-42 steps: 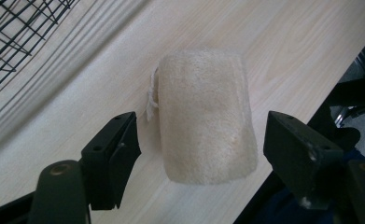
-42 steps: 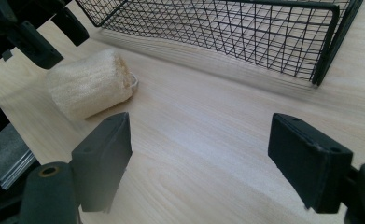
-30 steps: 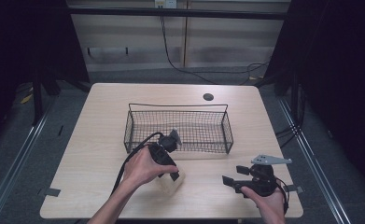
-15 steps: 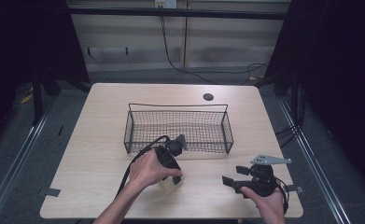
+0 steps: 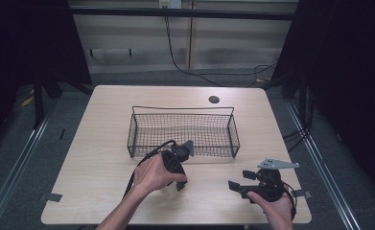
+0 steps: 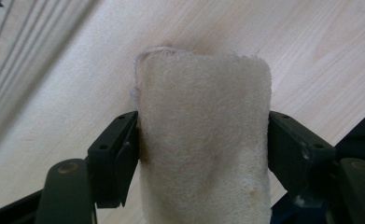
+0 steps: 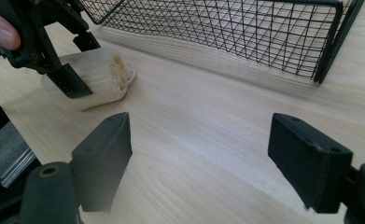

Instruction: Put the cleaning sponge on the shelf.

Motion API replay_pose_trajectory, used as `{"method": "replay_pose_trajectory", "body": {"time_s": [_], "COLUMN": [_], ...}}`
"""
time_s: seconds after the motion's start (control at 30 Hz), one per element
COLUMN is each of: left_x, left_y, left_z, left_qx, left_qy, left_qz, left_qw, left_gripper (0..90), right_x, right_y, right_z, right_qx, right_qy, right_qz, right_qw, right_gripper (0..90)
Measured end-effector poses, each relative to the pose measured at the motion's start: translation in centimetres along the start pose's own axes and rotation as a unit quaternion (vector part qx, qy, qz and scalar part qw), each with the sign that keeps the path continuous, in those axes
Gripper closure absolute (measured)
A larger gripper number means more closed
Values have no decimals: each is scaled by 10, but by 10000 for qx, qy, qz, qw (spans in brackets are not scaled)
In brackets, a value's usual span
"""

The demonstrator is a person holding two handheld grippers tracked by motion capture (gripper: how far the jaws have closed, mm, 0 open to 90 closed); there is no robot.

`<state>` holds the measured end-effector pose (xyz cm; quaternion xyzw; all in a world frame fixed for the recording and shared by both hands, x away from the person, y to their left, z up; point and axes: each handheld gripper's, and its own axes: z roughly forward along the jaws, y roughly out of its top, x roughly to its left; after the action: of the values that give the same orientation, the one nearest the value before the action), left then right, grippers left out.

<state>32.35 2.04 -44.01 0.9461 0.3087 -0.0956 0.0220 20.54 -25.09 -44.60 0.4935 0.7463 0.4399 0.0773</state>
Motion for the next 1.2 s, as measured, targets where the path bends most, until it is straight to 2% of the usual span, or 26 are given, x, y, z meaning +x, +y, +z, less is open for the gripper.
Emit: {"method": "replay_pose_trajectory", "body": {"time_s": [0.1,0.27,0.37,0.53,0.77,0.93,1.2], "left_x": [0,-1,-1,0,4,8,14], "left_y": [-1,-4,-6,-11,-20,-27,-34], "left_z": [-3,-12,-18,-26,-38,-46,-56], "left_qx": [-10,-81,-181,-214,-281,-405,-492], "left_qy": [117,182,137,172,-7,-137,-220], "left_qz": [48,149,173,260,299,248,237], "left_qw": [9999,9997,9996,9993,9992,9988,9983], "left_gripper": [300,300,301,301,300,300,300], "right_x": [0,0,0,0,0,0,0], "right_y": [0,0,0,0,0,0,0], "right_z": [0,0,0,0,0,0,0], "right_qx": [4,4,8,12,3,9,6], "right_qy": [-2,-4,-9,-10,-13,-7,-8], "right_qz": [2,0,8,19,-5,8,-3], "right_qw": [10000,10000,10000,10000,10000,10000,10000], "right_gripper": [217,217,217,217,217,217,217]}}
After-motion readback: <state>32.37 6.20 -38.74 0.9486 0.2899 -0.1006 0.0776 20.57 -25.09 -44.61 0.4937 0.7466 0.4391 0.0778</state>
